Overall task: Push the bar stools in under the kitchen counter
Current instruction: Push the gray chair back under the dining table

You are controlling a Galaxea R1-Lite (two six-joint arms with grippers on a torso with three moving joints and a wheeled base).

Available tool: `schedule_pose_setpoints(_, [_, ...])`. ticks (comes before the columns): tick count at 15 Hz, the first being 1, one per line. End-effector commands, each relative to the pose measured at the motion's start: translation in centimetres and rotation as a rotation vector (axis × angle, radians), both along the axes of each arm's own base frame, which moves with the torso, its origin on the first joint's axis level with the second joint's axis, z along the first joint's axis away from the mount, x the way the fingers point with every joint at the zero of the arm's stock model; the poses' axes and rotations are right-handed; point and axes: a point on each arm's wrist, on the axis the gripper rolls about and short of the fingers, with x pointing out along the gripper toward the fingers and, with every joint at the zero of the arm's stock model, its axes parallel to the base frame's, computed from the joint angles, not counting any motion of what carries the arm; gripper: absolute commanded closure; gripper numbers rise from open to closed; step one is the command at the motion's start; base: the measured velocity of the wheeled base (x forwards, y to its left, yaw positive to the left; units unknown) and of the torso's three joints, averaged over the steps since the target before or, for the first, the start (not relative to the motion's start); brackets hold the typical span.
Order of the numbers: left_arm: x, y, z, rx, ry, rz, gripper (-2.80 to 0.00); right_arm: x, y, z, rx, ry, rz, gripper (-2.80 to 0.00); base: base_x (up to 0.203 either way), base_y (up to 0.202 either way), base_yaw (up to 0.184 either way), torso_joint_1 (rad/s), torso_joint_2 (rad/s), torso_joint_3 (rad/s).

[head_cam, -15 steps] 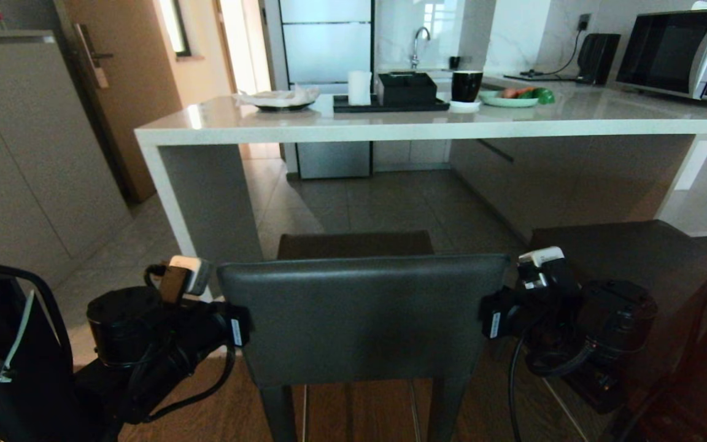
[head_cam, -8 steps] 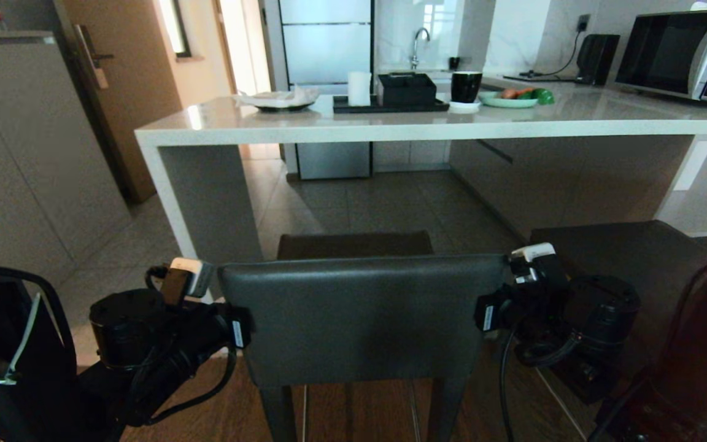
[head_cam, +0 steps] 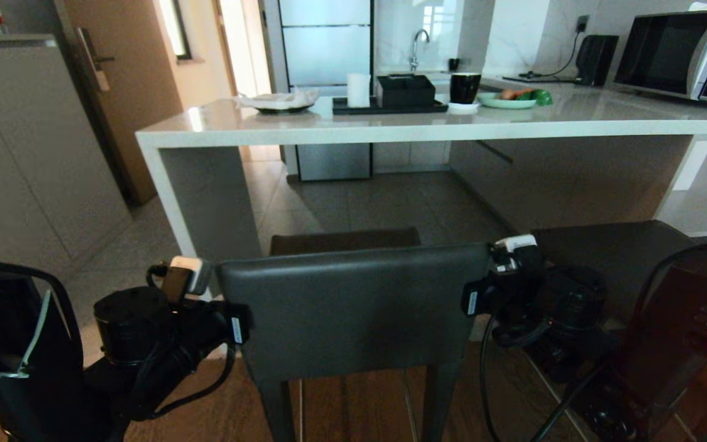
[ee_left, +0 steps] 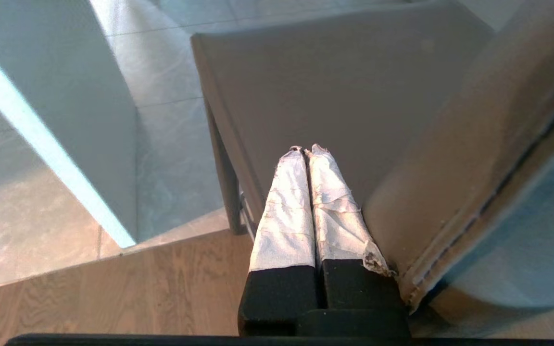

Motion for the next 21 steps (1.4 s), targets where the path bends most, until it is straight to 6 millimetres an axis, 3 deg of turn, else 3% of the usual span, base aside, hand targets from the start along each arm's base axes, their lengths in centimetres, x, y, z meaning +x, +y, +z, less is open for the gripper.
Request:
schedule_pose_setpoints(1, [0.9, 0.8, -0.5, 0.001, 0.005, 0.033, 0.0, 0.1, 1.2, -0.2, 0.006, -0.011, 0.025, 0.0, 0.0, 0.0, 0.0, 0.0, 0.0, 0.0])
schedule_pose_setpoints(5, [3.3, 2.2, -0.4, -0.01, -0.035, 0.088, 0.0, 1.0, 2.3, -0.4, 0.008, -0.016, 0.035, 0.0, 0.0, 0.0, 0.0, 0.0, 0.0, 0.0])
schedule_pose_setpoints(10, [2.5, 0.5, -0.8, -0.008, -0.014, 0.029, 0.0, 2.3, 3.1, -0.3, -0.003, -0.024, 0.034, 0.0, 0.0, 0.0, 0.0, 0.0, 0.0, 0.0])
schedule_pose_setpoints(17, [-0.3, -2.0, -1.5, 0.007, 0.048, -0.092, 0.0, 3.4, 3.7, 0.2, -0.029, -0.063, 0.022, 0.0, 0.0, 0.0, 0.0, 0.004, 0.0, -0.002])
schedule_pose_setpoints(21, [1.1, -1.3, -1.2, -0.001, 0.015, -0.043, 0.0, 3.2, 3.6, 0.2, -0.04, -0.046, 0.016, 0.0, 0.0, 0.0, 0.0, 0.0, 0.0, 0.0])
